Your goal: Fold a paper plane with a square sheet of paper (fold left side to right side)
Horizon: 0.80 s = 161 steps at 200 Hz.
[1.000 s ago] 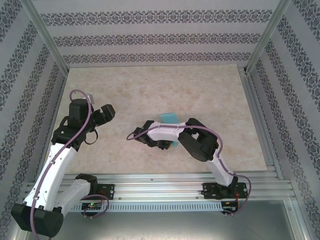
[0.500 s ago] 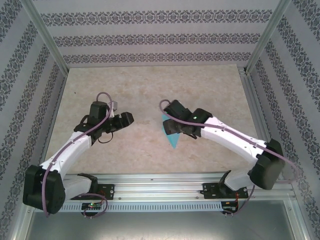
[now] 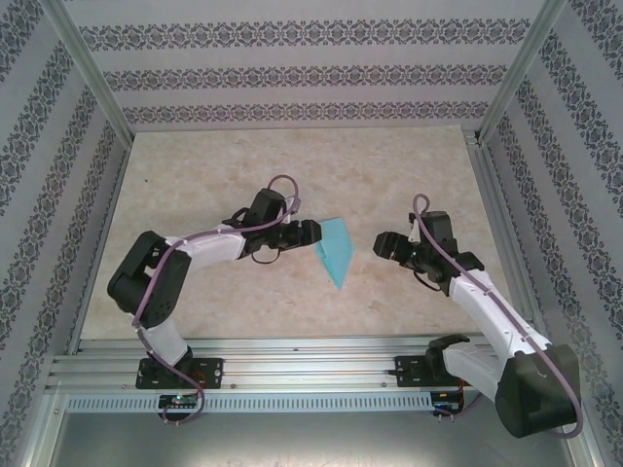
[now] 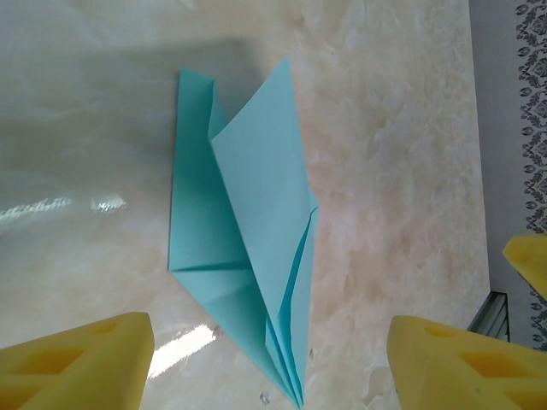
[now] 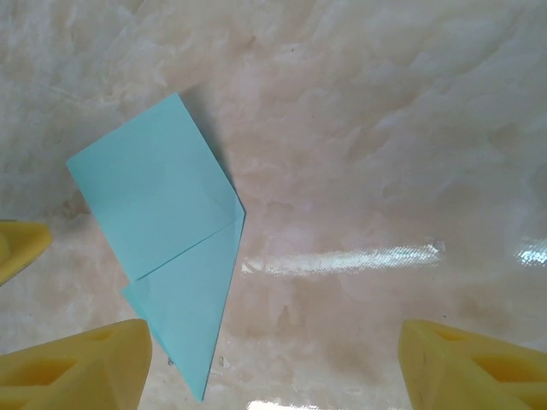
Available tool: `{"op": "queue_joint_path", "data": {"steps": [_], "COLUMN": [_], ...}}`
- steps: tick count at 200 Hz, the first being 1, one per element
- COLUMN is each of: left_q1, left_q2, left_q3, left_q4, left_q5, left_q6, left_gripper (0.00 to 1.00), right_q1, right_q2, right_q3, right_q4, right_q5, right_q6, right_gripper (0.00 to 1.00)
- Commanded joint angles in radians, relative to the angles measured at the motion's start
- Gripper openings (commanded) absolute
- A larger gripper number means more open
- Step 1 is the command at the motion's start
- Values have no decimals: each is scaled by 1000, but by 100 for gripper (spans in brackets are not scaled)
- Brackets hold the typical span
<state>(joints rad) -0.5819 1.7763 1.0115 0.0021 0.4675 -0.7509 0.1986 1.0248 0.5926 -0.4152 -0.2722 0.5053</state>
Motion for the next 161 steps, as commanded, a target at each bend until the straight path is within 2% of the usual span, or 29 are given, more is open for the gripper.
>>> {"op": "queue_joint_path", "data": {"steps": [1, 33, 59, 77, 104, 129, 161], "left_q1": [-19, -20, -20, -16, 3, 35, 72], "left_q2": [94, 205, 253, 244, 200, 130, 33], "left_q3": [83, 181, 224, 232, 205, 133, 64], "left_q4": [52, 13, 28, 17, -15, 8, 7], "left_q5": [28, 19, 54, 60, 75, 142, 239], "left_q6": [-3, 21, 29, 62, 132, 183, 254], "left_gripper": [68, 61, 39, 22, 6, 1, 0], "right_q1": [-53, -73, -92, -106, -111, -106, -74], "right_q2": [-34, -36, -14, 13, 80, 176, 315], "right_q3": [-43, -52, -62, -73, -79, -56, 4], "right_q4": [111, 114, 145, 209, 326, 425, 510], "right_q5": [-174, -211, -260, -344, -456, -553, -636], "right_q6": [9, -11, -24, -31, -41, -41, -45], "right_gripper": [76, 75, 74, 71, 68, 62, 62]}}
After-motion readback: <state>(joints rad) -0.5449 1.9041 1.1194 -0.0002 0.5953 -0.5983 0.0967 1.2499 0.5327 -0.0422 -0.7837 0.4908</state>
